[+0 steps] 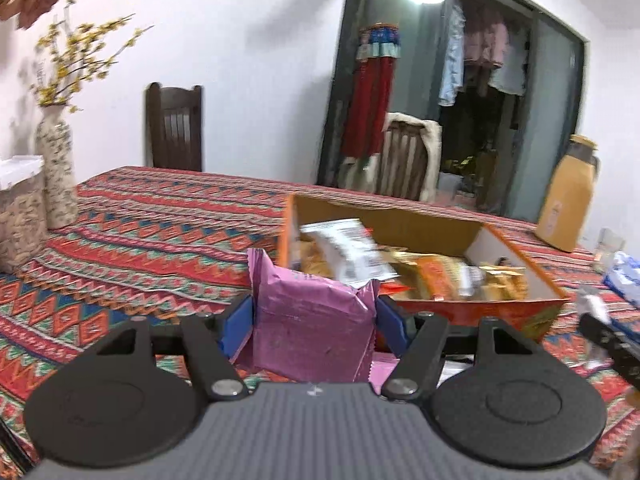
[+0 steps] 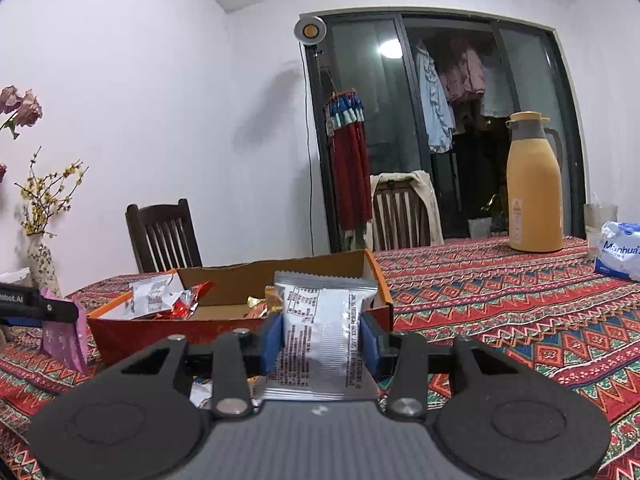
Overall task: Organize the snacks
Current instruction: 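Carry the pink and white-silver packets over the orange box with both tools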
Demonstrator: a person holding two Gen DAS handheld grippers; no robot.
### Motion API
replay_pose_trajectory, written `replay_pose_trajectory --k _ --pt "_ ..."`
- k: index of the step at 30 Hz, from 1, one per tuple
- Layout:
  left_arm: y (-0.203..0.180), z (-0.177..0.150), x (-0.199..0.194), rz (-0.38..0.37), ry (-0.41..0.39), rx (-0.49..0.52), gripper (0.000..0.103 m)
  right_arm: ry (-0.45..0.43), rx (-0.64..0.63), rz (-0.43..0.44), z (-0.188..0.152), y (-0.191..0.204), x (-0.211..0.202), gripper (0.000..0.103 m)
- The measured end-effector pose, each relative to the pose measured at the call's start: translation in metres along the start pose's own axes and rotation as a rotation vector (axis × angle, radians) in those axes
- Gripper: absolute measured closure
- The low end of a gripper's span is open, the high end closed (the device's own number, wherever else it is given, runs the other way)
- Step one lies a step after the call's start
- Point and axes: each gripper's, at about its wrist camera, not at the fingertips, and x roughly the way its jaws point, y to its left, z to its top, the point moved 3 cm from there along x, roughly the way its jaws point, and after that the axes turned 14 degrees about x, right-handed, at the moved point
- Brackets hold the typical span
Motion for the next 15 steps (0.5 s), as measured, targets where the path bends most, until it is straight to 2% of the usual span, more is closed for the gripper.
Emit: replay_pose_trajectory --k 6,11,15 --pt "-0.029 0.03 -0.002 -0.059 -0.035 0.032 0.035 -0.014 -0.01 -0.029 0.007 0.006 0.001 0.063" --pt "-0.046 0.067 0.009 -0.079 -0.072 0.035 0.035 -0.07 -0.001 -0.007 0.041 0.016 0.004 0.063" --pt "-0.055 0.094 0.025 -0.067 -0.08 0.021 0.035 -0.087 0.0 0.02 0.069 0.026 0.025 0.063"
